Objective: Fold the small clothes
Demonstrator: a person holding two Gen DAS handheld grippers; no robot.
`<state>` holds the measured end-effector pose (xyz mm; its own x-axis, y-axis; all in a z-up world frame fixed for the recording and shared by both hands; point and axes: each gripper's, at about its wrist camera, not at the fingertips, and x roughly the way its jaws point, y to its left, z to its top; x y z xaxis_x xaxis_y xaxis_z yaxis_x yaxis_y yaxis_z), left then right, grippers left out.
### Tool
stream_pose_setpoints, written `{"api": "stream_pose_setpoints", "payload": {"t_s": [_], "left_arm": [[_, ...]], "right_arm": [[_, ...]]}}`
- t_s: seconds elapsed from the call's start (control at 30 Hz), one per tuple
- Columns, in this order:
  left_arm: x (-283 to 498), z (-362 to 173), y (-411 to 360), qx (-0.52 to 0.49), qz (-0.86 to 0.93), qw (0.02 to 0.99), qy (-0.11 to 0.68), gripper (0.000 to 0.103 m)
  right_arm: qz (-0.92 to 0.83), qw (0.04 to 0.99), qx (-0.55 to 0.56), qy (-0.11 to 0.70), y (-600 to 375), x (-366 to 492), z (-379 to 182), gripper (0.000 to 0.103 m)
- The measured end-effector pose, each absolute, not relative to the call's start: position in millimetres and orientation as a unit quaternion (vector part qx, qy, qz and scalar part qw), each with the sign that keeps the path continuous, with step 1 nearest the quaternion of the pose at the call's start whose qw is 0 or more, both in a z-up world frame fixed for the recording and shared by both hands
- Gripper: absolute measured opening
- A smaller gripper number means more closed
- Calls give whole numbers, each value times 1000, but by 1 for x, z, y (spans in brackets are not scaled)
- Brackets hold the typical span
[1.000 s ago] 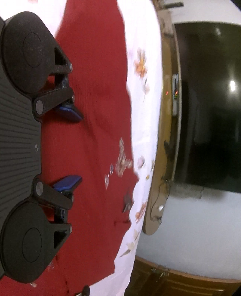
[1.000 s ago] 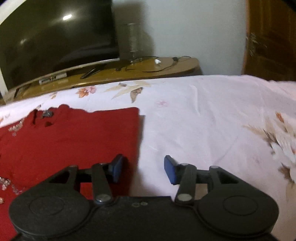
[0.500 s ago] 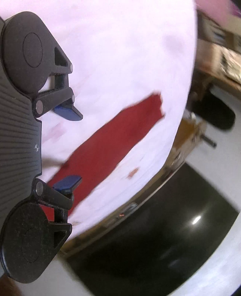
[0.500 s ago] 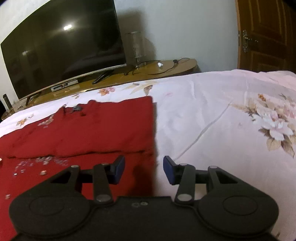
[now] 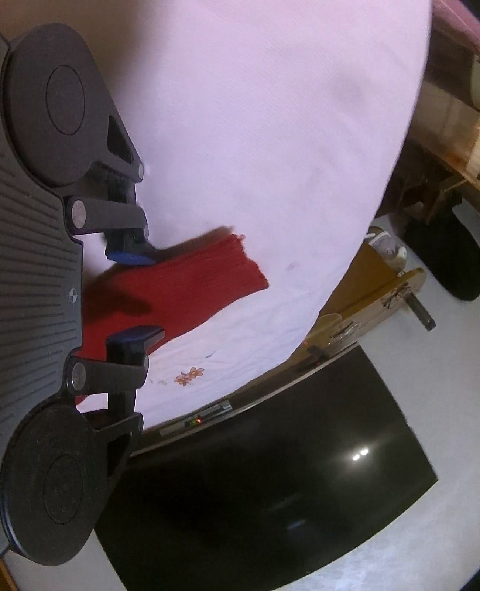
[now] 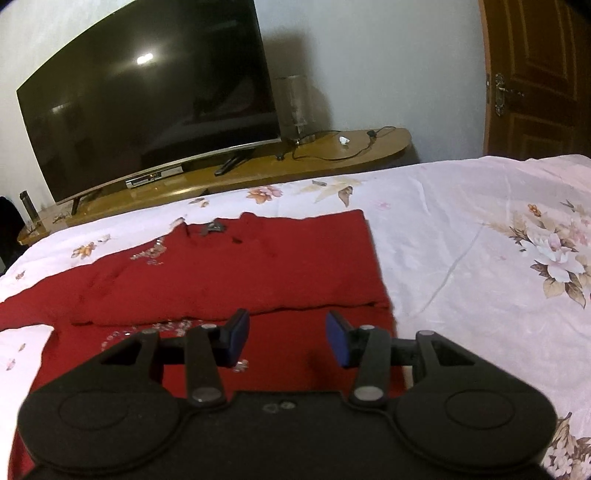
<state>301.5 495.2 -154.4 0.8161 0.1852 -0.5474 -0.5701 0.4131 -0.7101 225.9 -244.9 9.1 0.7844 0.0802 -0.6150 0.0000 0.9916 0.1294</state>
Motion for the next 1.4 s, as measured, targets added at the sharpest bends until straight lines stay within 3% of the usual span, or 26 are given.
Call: {"api": "stream_pose_setpoints", "payload": {"t_s": [0.03,0.13,0.33,0.5,0.9,1.2,1.27,1.3,1.4], "left_arm": [[301,-153,500,-480,241,818,206,7],[303,-154,513,-480,238,819,205,5],[313,-109,468,-408,164,879,184,5],[347,-82,385,-371,64,905,199,5],[426,-90,157,-248,-79,920,294,5],[422,-112,37,-169,-99,913,357,5],[411,-105,20,-122,-96,926,344,30],[406,-100,17,-121,-115,927,336,54],[380,-78,25,-98,-109,943,299,57]], "right_arm": [[22,943,60,327,-242,226,11,45],[24,944,60,324,-234,225,15,45],[24,946,67,317,-228,223,18,45],[17,943,82,323,-231,223,12,46],[3,945,91,314,-255,206,15,46],[-19,936,136,323,-294,200,7,47],[-15,933,148,329,-296,204,4,47],[-12,931,156,330,-297,208,3,48],[5,924,187,333,-295,221,-1,49]]}}
